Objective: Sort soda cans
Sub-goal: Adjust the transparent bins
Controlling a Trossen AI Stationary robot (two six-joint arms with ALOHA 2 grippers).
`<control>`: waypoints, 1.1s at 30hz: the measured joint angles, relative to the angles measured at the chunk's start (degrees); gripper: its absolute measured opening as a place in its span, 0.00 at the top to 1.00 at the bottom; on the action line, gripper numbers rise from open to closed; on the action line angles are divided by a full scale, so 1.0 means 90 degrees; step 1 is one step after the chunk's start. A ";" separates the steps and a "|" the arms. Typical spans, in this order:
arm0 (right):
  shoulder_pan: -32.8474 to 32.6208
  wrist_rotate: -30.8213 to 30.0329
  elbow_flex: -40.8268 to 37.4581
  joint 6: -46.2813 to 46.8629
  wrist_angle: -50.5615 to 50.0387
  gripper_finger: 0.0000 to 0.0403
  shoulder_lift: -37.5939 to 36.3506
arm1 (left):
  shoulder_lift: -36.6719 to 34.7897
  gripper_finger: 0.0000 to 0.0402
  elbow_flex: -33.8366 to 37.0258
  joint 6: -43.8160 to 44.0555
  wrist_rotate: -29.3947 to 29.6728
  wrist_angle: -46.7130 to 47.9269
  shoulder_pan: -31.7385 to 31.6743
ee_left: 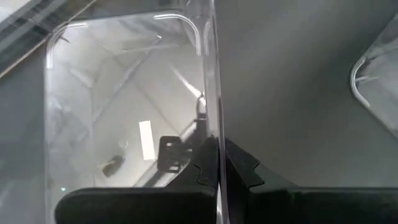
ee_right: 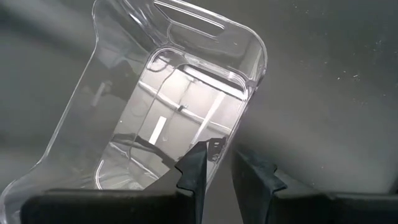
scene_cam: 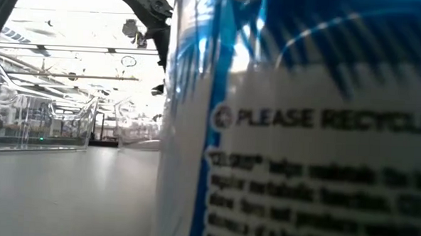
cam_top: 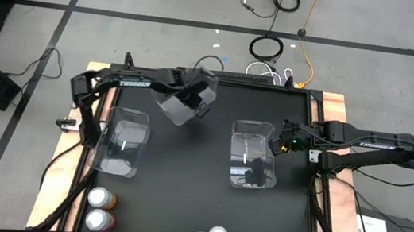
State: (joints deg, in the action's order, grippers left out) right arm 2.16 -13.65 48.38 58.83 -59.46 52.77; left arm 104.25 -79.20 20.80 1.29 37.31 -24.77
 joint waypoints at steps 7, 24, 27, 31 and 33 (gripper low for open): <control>-0.0001 0.0002 0.0000 -0.0003 0.0007 0.84 0.0000 | 0.0647 0.98 -0.0754 0.1306 0.0123 0.0526 0.0383; 0.0000 0.0007 0.0000 -0.0384 -0.0006 0.84 0.0001 | 0.0691 0.98 -0.0772 0.3776 0.0262 0.0615 0.1571; -0.0001 0.0007 0.0000 -0.0342 -0.0009 0.84 0.0000 | 0.0691 0.98 -0.0772 0.3830 0.0236 0.0628 0.1739; -0.0001 0.0007 0.0000 -0.0365 -0.0012 0.84 0.0000 | 0.0691 0.98 -0.0772 0.4109 0.0213 0.0628 0.1876; -0.0001 0.0013 0.0000 -0.0492 -0.0012 0.84 0.0000 | 0.0691 0.98 -0.0772 0.4341 0.0215 0.0627 0.1937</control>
State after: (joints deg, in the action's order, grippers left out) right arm 2.15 -13.53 48.38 54.40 -59.57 52.77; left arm 110.48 -86.15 59.87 3.22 42.96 -7.34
